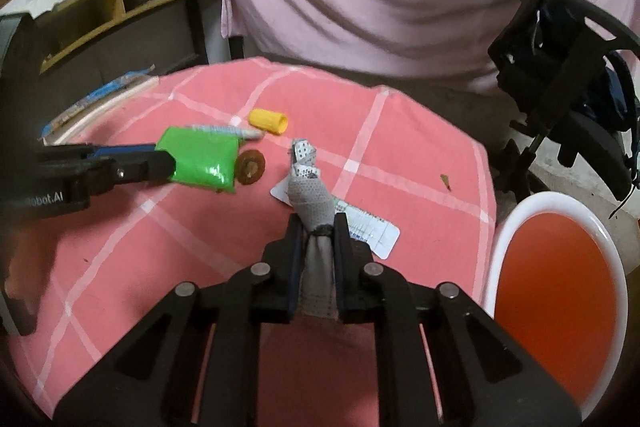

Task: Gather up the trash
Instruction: 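Grasp the crumpled white tissue with the right tool while the left tool grasps the green packet, then carry both items over the bucket and open both tools to drop them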

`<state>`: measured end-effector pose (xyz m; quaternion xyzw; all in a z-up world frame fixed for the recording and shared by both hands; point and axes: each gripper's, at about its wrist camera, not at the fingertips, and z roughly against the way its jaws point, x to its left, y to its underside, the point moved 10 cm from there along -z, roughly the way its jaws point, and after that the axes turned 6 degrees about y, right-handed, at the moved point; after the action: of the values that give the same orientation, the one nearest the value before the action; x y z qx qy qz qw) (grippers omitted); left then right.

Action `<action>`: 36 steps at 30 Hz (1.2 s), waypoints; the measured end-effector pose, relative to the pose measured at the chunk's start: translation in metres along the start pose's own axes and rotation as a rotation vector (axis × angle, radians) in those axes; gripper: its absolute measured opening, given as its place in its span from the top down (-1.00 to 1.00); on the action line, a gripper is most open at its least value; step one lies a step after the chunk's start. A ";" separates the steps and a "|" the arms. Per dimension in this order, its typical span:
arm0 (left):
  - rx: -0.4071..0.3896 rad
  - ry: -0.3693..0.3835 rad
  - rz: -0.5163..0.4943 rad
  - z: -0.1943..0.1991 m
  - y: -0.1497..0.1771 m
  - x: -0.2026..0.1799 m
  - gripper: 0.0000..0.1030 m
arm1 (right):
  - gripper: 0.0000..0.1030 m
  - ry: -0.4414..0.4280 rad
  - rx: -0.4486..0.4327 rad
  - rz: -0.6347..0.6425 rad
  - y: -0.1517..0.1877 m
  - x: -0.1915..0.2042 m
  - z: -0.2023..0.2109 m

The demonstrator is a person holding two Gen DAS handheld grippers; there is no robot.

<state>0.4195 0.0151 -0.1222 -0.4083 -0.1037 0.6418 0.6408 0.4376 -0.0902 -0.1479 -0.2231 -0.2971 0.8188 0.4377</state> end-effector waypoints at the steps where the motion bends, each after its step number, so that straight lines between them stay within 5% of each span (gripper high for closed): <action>1: -0.009 0.001 -0.006 0.002 0.001 -0.003 0.62 | 0.45 0.001 -0.017 -0.002 -0.001 0.001 0.003; 15: -0.239 -0.069 -0.213 0.047 0.005 -0.063 0.71 | 0.44 0.016 -0.277 -0.112 -0.015 -0.019 0.059; 27: -0.519 0.022 -0.341 0.070 -0.030 -0.151 0.71 | 0.44 0.213 -0.569 -0.233 -0.019 -0.085 0.140; 31: -0.533 0.079 -0.392 0.056 -0.035 -0.189 0.71 | 0.43 0.294 -0.623 -0.279 -0.011 -0.111 0.162; 36: -0.493 0.153 -0.443 0.024 -0.033 -0.237 0.71 | 0.43 0.353 -0.592 -0.354 0.007 -0.150 0.166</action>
<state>0.3920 -0.1855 0.0077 -0.5656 -0.2936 0.4099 0.6526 0.4074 -0.2691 -0.0164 -0.4225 -0.4744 0.5586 0.5333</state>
